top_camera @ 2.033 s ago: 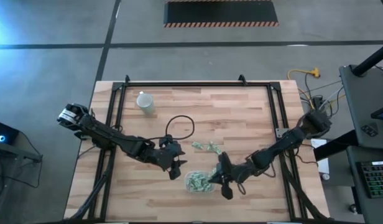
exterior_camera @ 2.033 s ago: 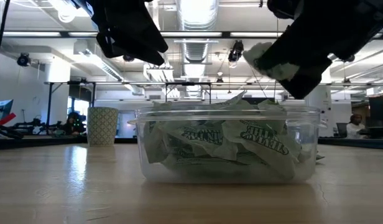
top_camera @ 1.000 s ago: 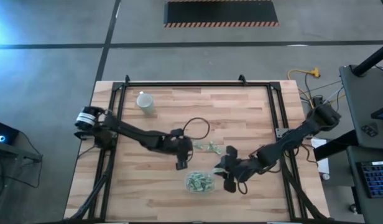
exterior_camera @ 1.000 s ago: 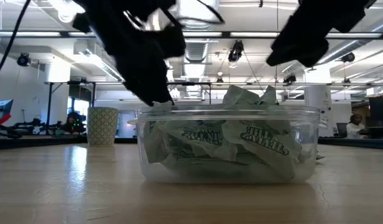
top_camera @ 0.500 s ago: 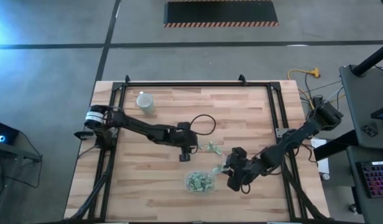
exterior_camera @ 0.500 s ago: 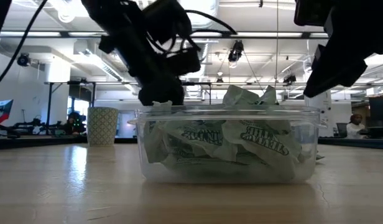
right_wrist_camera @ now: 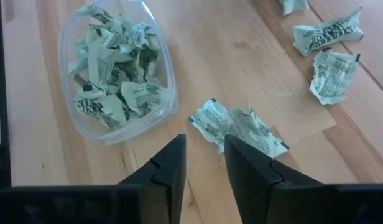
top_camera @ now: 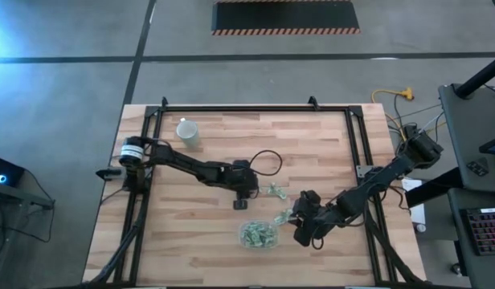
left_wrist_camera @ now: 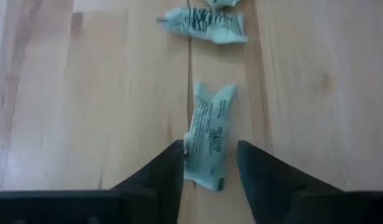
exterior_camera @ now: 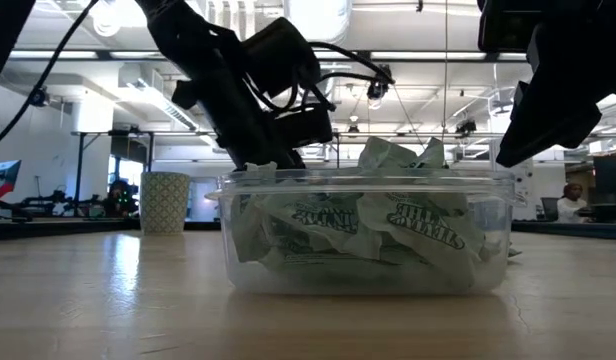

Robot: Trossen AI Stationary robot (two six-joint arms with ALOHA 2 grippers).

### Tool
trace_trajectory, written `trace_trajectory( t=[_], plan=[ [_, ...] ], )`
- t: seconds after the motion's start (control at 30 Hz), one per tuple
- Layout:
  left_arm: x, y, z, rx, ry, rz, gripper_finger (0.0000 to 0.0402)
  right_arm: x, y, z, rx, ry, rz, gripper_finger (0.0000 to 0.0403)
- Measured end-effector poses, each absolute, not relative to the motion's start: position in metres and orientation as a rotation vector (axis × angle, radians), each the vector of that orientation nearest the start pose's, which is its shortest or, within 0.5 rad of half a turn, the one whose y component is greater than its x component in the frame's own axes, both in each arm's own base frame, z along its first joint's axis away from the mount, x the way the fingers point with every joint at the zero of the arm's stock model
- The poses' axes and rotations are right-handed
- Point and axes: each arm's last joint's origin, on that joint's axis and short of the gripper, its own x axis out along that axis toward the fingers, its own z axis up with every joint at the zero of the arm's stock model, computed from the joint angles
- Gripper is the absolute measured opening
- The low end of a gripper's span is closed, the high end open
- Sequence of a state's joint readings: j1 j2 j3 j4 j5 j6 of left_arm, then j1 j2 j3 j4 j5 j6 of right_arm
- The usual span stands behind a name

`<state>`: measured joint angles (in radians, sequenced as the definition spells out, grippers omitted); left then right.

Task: Pick and place Stevia / Truvia into bins
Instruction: Put the stevia packet into the transparent container

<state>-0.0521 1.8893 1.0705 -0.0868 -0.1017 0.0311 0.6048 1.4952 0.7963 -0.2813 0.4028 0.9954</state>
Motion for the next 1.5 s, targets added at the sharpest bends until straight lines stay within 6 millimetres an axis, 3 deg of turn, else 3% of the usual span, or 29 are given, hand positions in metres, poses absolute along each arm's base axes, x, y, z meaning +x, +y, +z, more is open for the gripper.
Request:
trace_trajectory(
  t=[0.27, 0.57, 0.77, 0.9, 1.1, 1.3, 1.5],
  plan=[
    [0.364, -0.017, 0.149, 0.055, 0.957, 0.054, 0.0009, 0.233, 0.148, 0.173, 0.447, 0.863, -0.251, 0.0088],
    [0.350, -0.032, 0.196, -0.113, 0.850, 0.043, 0.0002, 0.226, 0.143, 0.162, 0.396, 0.904, -0.270, 0.0080],
    [0.330, -0.069, 0.240, -0.119, 0.715, -0.115, 0.0001, 0.219, 0.136, 0.150, 0.319, 0.896, -0.289, 0.0097],
    [0.319, -0.101, 0.257, -0.101, 0.628, -0.226, 0.0001, 0.219, 0.136, 0.144, 0.275, 0.853, -0.228, 0.0121],
    [0.315, -0.133, 0.248, -0.079, 0.622, -0.214, 0.0000, 0.218, 0.133, 0.139, 0.228, 0.797, -0.212, 0.0150],
    [0.325, -0.141, 0.219, -0.171, 0.714, -0.155, 0.0002, 0.218, 0.129, 0.136, 0.219, 0.794, -0.231, 0.0163],
    [0.333, -0.150, 0.207, -0.206, 0.719, -0.216, 0.0063, 0.219, 0.128, 0.136, 0.224, 0.789, -0.233, 0.0166]
  ],
)
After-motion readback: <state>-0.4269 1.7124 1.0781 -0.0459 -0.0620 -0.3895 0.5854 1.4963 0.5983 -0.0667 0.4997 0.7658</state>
